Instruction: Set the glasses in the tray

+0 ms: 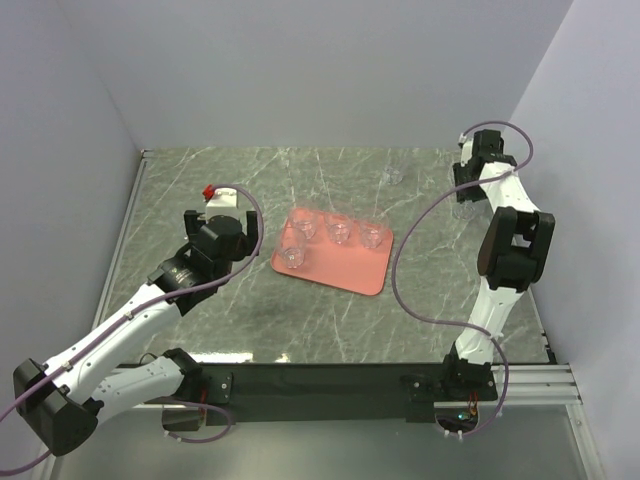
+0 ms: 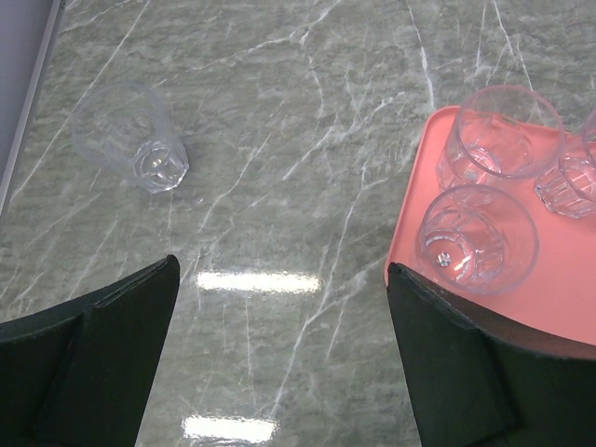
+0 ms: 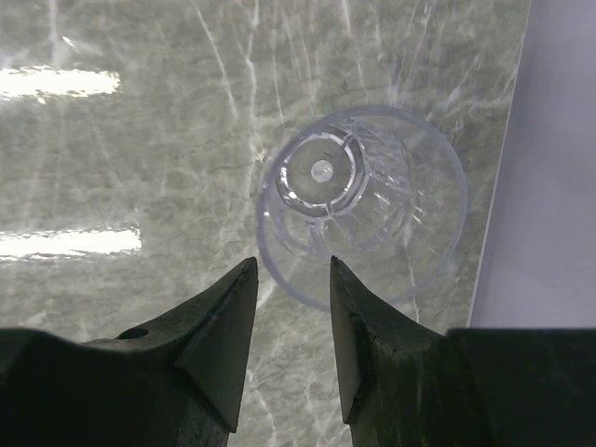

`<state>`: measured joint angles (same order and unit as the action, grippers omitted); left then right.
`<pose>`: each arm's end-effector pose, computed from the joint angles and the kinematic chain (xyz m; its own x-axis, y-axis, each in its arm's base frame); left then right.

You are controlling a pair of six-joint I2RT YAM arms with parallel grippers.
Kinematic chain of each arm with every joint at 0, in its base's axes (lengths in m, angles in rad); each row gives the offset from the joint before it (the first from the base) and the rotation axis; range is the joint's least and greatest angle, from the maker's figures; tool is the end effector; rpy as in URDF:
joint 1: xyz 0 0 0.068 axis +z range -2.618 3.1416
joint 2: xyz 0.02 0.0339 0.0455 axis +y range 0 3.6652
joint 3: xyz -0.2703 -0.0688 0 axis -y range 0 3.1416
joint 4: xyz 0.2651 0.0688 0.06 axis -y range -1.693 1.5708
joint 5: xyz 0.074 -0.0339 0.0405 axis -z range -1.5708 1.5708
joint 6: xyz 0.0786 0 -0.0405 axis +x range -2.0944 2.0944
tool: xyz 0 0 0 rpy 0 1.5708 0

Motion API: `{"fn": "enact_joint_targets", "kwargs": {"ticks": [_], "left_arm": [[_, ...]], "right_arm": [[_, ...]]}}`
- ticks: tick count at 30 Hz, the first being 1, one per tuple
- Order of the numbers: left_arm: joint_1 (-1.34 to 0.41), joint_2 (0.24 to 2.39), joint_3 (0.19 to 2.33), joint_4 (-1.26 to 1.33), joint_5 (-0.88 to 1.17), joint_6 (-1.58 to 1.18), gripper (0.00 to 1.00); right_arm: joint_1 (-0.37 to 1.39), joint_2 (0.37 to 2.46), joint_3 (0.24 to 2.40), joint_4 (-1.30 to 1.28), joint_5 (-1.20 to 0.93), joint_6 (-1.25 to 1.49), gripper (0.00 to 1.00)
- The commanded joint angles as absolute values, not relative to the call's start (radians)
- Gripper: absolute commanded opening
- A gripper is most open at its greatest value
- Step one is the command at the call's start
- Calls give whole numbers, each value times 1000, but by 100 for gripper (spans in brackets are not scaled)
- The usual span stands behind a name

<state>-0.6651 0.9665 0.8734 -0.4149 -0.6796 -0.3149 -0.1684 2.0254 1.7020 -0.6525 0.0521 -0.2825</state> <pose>0.2304 -0.1179 0.3053 -0.3788 -0.0091 -0.9254 -0.0730 0.9971 0.0201 0.4869 -0.0869 0.2027 -0.8388 -0.1398 -0.5262 -0.0392 0.9795 -0.1976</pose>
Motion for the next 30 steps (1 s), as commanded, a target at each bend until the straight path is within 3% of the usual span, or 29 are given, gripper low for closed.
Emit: {"fn": "enact_joint_targets", "kwargs": {"ticks": [1,3,14,30], "left_arm": [[-658,969,873,-379,-689,-299,99],[-658,971,873,-377,-689,-301,99],[-652,974,873,-376,-681,-301,99],[-650,965,873,-374,-667,-299,100]], "right_arm": [[-179,2045,1756,-670,41,-296,42],[-183,2060,1761,-673,40,-296,40],[-189,2040,1710,-672,3,-328,3],[-189,1658,1329,-538,-208,-402,0]]}}
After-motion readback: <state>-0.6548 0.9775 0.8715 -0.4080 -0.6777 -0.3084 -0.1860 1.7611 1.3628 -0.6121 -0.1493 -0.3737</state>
